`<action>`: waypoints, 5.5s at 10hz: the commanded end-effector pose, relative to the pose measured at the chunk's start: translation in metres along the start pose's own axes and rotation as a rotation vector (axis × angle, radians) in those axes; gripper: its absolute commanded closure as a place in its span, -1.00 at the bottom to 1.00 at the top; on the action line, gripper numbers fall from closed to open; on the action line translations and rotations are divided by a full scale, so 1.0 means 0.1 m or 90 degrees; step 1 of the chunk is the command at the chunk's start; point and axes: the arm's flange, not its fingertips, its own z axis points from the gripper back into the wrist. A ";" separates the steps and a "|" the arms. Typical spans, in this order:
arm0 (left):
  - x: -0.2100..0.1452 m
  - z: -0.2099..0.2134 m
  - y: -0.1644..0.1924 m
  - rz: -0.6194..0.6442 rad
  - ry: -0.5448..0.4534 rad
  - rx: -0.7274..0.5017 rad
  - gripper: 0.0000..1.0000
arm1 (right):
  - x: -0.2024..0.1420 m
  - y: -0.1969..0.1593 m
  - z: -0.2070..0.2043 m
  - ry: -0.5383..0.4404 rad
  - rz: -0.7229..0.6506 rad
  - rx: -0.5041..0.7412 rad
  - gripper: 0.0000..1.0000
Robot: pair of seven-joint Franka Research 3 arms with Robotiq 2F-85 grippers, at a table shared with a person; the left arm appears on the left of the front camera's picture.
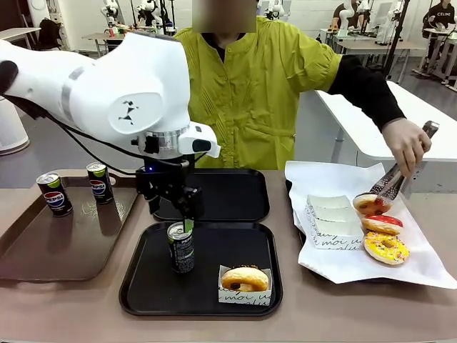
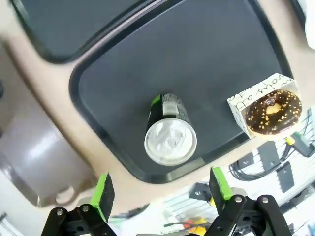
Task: Set up donuts and drinks on trays.
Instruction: Pick up one Pepsi coke and place it on the Flat Tray, then pick up one Pepsi coke from the Handle tray and place it on the Flat Tray without a Pepsi coke.
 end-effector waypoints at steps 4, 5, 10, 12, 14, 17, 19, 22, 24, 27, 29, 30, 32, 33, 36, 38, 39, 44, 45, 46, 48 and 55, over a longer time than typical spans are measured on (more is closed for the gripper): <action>-0.09 0.11 0.00 0.040 0.000 0.006 -1.00 | 0.03 0.00 0.00 -0.008 0.011 0.017 -1.00; -0.09 0.11 0.00 0.040 0.000 0.006 -1.00 | 0.03 0.00 0.00 -0.008 0.011 0.017 -1.00; -0.24 0.31 0.44 0.121 -0.024 -0.058 -1.00 | 0.03 0.00 0.00 -0.008 0.011 0.017 -1.00; -0.50 0.52 1.28 0.193 -0.007 -0.067 -1.00 | 0.03 0.00 0.00 -0.008 0.011 0.017 -1.00; -0.99 0.52 1.93 0.323 -0.029 -0.067 -1.00 | 0.03 0.00 0.00 -0.008 0.011 0.017 -1.00; -1.02 0.30 2.65 0.383 -0.042 -0.061 -1.00 | 0.03 0.00 0.00 -0.008 0.011 0.017 -1.00; -0.96 0.08 2.89 0.413 -0.053 -0.036 -1.00 | 0.03 0.00 0.00 -0.008 0.011 0.017 -1.00; -0.99 0.08 2.94 0.412 -0.045 -0.047 -1.00 | 0.03 0.00 0.00 -0.008 0.011 0.017 -1.00; -0.99 0.08 2.94 0.412 -0.045 -0.047 -1.00 | 0.03 0.00 0.00 -0.008 0.011 0.017 -1.00; -0.96 0.08 2.94 0.420 -0.043 -0.036 -1.00 | 0.03 0.00 0.00 -0.008 0.011 0.017 -1.00; -0.83 -0.03 3.34 0.458 -0.050 -0.019 -1.00 | 0.03 0.00 0.00 -0.008 0.011 0.017 -1.00; -0.77 -0.08 3.51 0.483 -0.052 -0.005 -1.00 | 0.03 0.00 0.00 -0.008 0.011 0.017 -1.00; -0.53 -0.17 3.84 0.503 -0.079 0.013 -1.00 | 0.03 0.00 0.00 -0.008 0.011 0.017 -1.00; -0.48 -0.23 3.91 0.509 -0.090 0.000 -1.00 | 0.03 0.00 0.00 -0.008 0.011 0.017 -1.00; -0.21 -0.41 4.06 0.508 -0.112 -0.007 -1.00 | 0.03 0.00 0.00 -0.008 0.011 0.017 -1.00; -0.16 -0.51 4.09 0.513 -0.108 -0.010 -1.00 | 0.03 0.00 0.00 -0.008 0.011 0.017 -1.00; -0.17 -0.55 4.10 0.512 -0.110 -0.012 -1.00 | 0.03 0.00 0.00 -0.008 0.011 0.017 -1.00; -0.10 -0.80 4.05 0.498 -0.085 -0.021 -1.00 | 0.03 0.00 0.00 -0.008 0.011 0.017 -1.00; -0.08 -0.82 4.05 0.495 -0.086 -0.018 -1.00 | 0.03 0.00 0.00 -0.008 0.011 0.017 -1.00; -0.05 -0.85 4.06 0.492 -0.078 -0.017 -1.00 | 0.03 0.00 0.00 -0.008 0.011 0.017 -1.00; -0.06 -0.89 4.04 0.491 -0.069 -0.017 -1.00 | 0.03 0.00 0.00 -0.008 0.011 0.017 -1.00; -0.10 -0.96 4.07 0.488 -0.068 -0.014 1.00 | 0.03 0.00 0.00 -0.008 0.011 0.017 -1.00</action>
